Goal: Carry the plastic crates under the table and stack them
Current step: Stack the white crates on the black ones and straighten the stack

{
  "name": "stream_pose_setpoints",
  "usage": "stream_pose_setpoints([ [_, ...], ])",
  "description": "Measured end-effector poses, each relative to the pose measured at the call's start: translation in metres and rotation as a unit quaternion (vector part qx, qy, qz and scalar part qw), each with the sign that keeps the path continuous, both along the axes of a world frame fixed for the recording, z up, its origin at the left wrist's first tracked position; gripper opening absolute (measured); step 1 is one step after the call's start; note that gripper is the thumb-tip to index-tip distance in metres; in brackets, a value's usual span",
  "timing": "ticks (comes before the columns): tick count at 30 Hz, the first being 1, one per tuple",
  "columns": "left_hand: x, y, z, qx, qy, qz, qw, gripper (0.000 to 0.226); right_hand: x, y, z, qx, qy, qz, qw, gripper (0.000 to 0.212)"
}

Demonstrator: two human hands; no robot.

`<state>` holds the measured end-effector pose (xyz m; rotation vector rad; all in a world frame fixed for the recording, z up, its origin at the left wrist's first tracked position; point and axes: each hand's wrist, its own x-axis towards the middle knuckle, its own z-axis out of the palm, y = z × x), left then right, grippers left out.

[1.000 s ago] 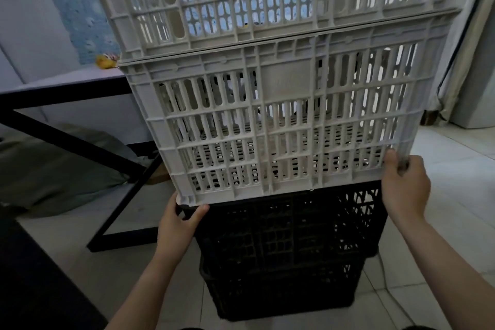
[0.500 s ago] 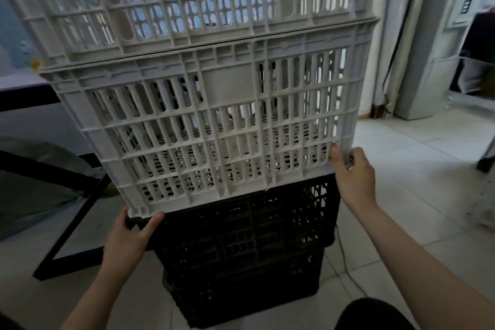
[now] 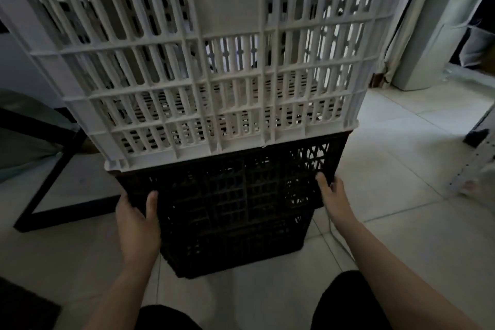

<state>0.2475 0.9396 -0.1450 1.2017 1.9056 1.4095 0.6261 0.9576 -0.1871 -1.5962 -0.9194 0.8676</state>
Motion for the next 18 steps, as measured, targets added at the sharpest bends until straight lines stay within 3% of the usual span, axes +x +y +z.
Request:
stream_pose_setpoints([
  [2, 0.001, -0.005, -0.030, -0.033, -0.013, -0.008, 0.999, 0.052, -0.002, -0.001, -0.022, -0.014, 0.008, 0.007, 1.000, 0.050],
  [4, -0.002, -0.004, -0.064, -0.079, -0.056, -0.011, 0.995, 0.070, -0.005, 0.001, -0.033, -0.006, 0.015, -0.013, 1.000, 0.032],
  [6, -0.001, 0.000, -0.085, -0.106, -0.063, -0.014, 0.992, 0.084, -0.006, 0.002, -0.041, 0.007, 0.009, -0.018, 1.000, 0.033],
  [11, -0.001, 0.008, -0.095, -0.143, 0.006, -0.003, 0.990, 0.060, -0.004, 0.003, -0.056, -0.006, -0.044, 0.008, 0.999, 0.060],
  [16, -0.015, 0.008, -0.101, -0.157, 0.040, -0.030, 0.986, 0.058, 0.003, 0.003, -0.051, -0.022, -0.088, -0.001, 0.996, 0.028],
  [18, -0.023, 0.011, -0.102, -0.165, 0.028, -0.044, 0.985, 0.056, 0.009, 0.002, -0.051, -0.039, -0.101, 0.011, 0.994, 0.029],
])
